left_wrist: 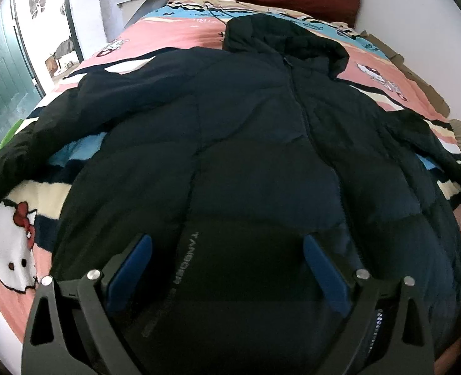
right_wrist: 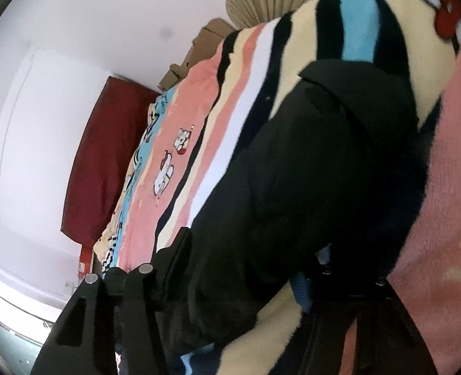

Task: Fold large clothes
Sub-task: 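Grasp the jacket sleeve nearest the right gripper with the right gripper, then carry the held sleeve across the jacket back toward the hood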

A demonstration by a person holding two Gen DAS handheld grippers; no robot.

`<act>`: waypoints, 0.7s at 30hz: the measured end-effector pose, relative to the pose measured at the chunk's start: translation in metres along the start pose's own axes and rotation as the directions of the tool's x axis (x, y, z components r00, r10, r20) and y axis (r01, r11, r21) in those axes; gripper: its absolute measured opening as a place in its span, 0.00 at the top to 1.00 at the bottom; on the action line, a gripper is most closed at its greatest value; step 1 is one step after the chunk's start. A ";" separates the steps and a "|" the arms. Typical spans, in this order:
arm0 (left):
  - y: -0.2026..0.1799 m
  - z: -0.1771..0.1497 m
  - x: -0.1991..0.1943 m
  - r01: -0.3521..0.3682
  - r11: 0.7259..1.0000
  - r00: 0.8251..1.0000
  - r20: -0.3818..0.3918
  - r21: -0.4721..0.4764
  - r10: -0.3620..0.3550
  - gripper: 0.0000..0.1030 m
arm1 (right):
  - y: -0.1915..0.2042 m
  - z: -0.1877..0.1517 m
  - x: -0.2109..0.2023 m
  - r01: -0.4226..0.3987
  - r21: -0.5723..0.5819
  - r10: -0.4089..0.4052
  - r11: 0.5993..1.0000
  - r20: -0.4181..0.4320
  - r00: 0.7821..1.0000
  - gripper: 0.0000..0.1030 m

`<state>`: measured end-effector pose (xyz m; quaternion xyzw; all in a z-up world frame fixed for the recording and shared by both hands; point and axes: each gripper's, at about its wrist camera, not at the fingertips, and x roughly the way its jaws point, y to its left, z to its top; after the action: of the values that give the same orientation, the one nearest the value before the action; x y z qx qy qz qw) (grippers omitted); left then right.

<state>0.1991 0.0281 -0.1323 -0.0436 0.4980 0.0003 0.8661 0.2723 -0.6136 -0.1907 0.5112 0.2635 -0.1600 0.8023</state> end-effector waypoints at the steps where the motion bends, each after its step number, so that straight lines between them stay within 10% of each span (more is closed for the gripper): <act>1: -0.001 0.000 0.000 0.003 1.000 1.000 0.001 0.002 -0.003 0.05 | 0.003 0.000 -0.002 -0.005 -0.003 0.005 1.000 0.002 1.000 0.47; 10: 0.003 0.001 -0.001 0.014 1.000 1.000 0.017 -0.013 -0.014 0.05 | 0.016 0.006 0.021 0.033 -0.047 -0.035 0.998 -0.031 0.999 0.52; 21: 0.009 0.003 -0.019 0.014 0.999 0.998 0.066 -0.039 -0.011 0.05 | 0.041 0.011 0.016 -0.023 -0.117 0.023 0.993 -0.001 1.000 0.84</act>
<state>0.1917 0.0381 -0.1151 -0.0636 0.4687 0.0062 0.8811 0.3094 -0.6054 -0.1656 0.4663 0.2662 -0.1353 0.8327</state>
